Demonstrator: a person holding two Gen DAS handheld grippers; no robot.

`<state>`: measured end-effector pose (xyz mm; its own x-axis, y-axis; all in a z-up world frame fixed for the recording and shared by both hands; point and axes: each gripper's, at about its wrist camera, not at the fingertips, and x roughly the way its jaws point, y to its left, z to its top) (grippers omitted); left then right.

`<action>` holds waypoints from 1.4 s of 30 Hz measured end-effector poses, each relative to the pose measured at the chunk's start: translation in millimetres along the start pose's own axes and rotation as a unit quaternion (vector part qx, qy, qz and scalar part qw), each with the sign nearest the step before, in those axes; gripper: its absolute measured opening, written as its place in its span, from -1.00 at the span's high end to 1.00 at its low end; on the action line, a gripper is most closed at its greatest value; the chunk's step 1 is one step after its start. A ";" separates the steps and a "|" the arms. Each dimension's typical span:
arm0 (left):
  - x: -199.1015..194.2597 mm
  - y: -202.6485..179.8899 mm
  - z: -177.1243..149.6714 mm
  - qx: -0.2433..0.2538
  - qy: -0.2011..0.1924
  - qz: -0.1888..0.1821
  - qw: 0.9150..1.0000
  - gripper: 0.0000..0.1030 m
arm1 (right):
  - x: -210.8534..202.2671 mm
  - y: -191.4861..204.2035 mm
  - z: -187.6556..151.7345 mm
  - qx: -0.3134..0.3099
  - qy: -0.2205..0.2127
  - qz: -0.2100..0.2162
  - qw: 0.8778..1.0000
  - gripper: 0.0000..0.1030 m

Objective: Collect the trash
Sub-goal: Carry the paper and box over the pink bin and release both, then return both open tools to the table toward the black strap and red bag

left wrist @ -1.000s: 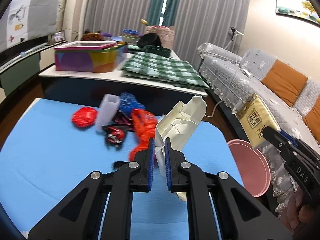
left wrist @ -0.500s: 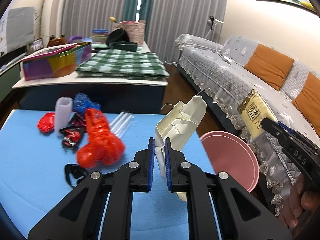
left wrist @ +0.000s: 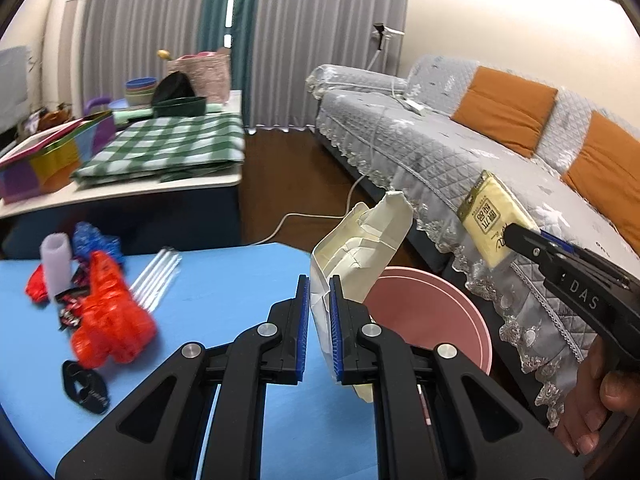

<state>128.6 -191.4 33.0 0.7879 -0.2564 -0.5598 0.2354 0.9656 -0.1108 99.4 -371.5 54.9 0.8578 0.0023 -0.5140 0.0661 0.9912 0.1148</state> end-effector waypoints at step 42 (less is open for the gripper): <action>-2.3 15.3 1.4 -0.011 0.013 0.008 1.000 0.57 | 6.6 18.3 13.5 0.022 -0.004 0.014 1.000 0.09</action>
<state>131.2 -176.1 33.8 0.7761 -0.2401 -0.5831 0.2099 0.9703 -0.1202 113.2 -355.0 65.1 0.8637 0.0280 -0.5032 0.0644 0.9841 0.1654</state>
